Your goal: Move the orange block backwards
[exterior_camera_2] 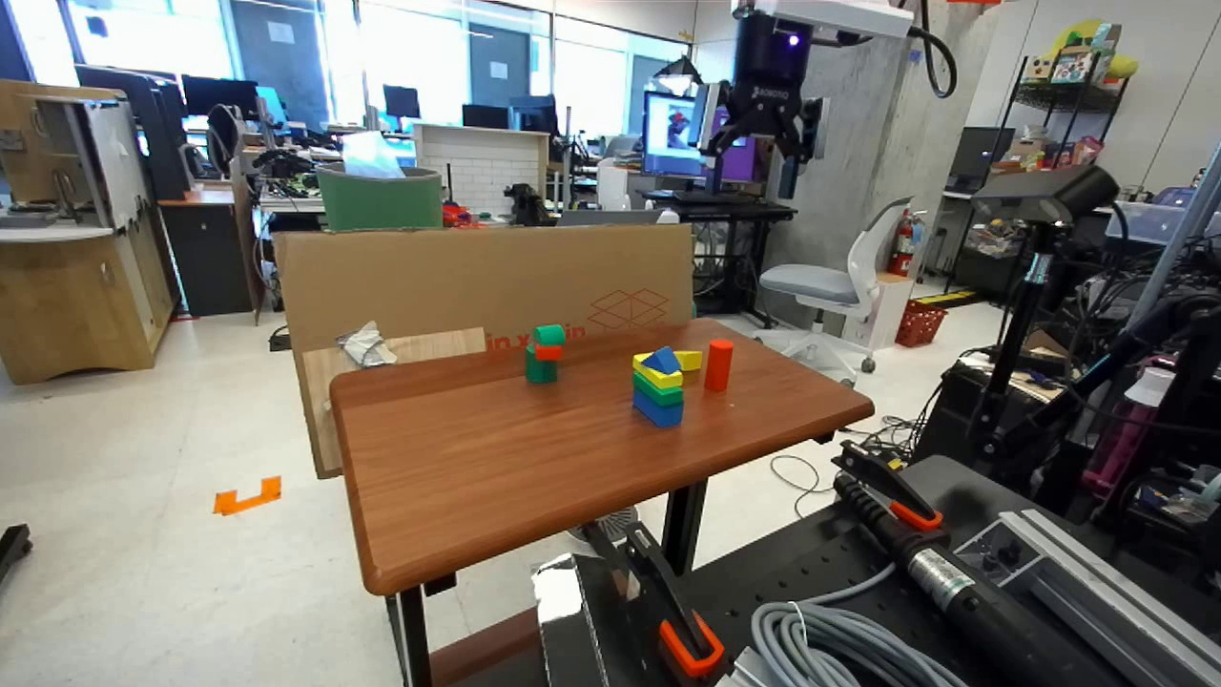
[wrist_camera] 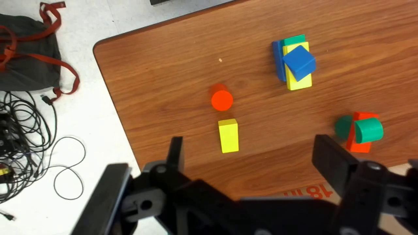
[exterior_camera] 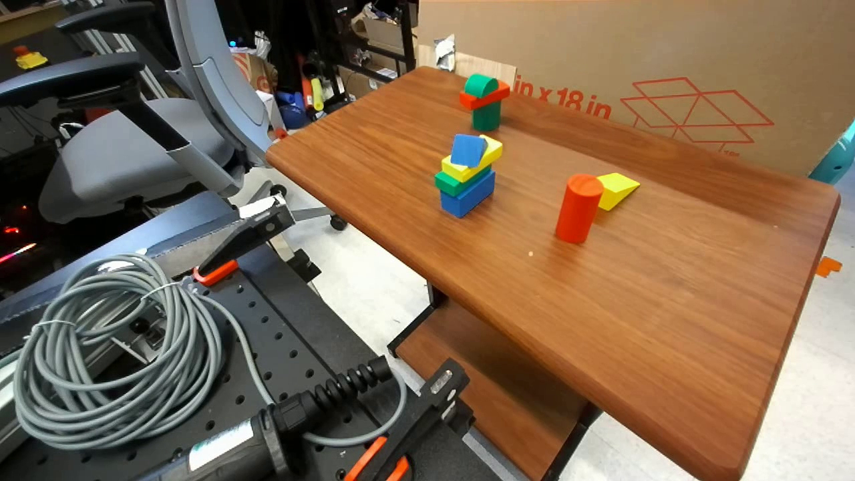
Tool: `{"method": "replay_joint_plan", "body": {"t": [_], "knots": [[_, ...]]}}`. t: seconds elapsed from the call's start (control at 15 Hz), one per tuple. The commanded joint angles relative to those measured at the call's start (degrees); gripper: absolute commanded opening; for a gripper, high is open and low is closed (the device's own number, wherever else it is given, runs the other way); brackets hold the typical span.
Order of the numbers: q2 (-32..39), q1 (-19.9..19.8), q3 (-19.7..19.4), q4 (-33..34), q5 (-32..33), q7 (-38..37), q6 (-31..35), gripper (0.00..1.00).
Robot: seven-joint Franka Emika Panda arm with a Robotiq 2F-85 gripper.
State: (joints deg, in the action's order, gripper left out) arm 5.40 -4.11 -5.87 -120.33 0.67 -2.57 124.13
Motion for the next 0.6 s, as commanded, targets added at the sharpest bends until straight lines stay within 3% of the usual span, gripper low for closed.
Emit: {"method": "replay_joint_plan", "body": {"t": [0.0, 0.53], "knots": [[2.5, -1.1, -0.5, 0.3, 1.1, 0.6, 3.3, 1.0], [8.9, -1.5, -0.8, 0.3, 0.3, 1.2, 9.6, 1.0]]}}
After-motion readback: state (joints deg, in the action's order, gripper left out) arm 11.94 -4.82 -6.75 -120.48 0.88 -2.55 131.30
